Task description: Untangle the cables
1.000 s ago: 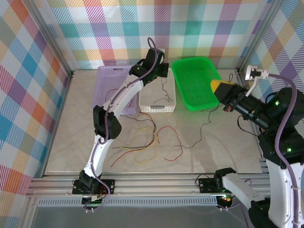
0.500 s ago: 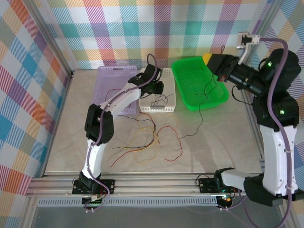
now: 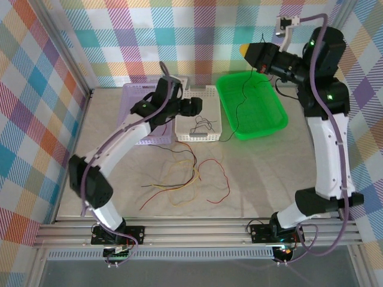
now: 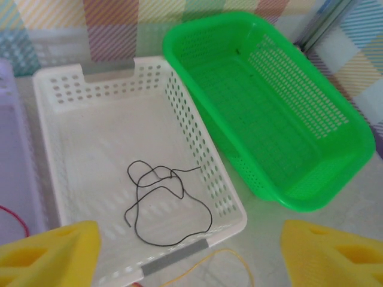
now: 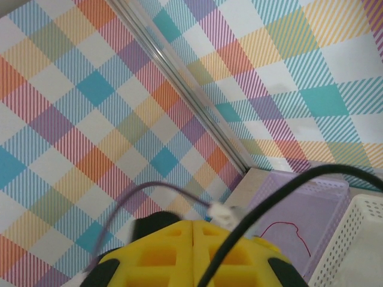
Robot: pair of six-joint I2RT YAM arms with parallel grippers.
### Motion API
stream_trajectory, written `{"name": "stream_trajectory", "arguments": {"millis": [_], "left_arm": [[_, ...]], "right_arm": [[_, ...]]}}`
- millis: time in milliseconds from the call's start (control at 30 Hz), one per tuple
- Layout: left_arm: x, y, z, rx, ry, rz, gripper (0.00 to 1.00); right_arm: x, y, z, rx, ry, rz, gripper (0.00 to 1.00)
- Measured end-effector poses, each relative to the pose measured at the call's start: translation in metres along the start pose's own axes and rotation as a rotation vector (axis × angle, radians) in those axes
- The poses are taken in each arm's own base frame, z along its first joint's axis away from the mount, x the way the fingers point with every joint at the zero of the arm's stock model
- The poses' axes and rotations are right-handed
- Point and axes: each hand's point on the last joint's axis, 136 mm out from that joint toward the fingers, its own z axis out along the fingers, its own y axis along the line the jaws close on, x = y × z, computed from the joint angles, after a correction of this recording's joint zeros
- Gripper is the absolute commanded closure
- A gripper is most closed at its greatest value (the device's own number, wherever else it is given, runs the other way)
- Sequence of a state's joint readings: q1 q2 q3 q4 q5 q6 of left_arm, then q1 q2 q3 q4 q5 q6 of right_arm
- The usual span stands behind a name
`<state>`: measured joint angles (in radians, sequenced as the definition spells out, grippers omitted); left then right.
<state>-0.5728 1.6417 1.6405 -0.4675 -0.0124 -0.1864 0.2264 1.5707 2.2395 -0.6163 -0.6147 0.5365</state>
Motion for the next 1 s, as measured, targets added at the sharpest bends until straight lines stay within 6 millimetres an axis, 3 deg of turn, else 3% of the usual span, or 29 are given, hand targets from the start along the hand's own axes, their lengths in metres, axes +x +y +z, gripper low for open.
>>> {"name": "stream_trajectory", "arguments": {"millis": [33,100,267,433,567,700,1000], "left_arm": [[-0.001,0.001,-0.014,0.001,-0.017,0.002,0.04],[0.0,0.004,-0.041,-0.001,-0.05,0.008,0.01],[0.013,0.023,-0.102,-0.059,-0.147,0.031,0.0],[0.039,0.06,-0.144,-0.194,-0.24,0.038,0.0],[0.058,0.086,-0.16,-0.298,-0.294,0.031,0.0],[0.073,0.106,-0.162,-0.386,-0.323,0.018,0.0],[0.063,0.121,-0.172,-0.484,-0.391,-0.021,0.0]], "right_arm": [[0.0,-0.006,0.009,0.0,0.01,0.003,1.0],[0.002,-0.017,0.026,0.002,0.034,0.01,1.0],[0.012,-0.051,0.07,0.027,0.091,0.018,1.0],[0.025,-0.077,0.105,0.054,0.125,0.001,1.0],[0.04,-0.096,0.129,0.091,0.146,-0.028,1.0],[0.055,-0.115,0.15,0.133,0.165,-0.056,1.0],[0.069,-0.152,0.181,0.188,0.158,-0.097,1.0]]}}
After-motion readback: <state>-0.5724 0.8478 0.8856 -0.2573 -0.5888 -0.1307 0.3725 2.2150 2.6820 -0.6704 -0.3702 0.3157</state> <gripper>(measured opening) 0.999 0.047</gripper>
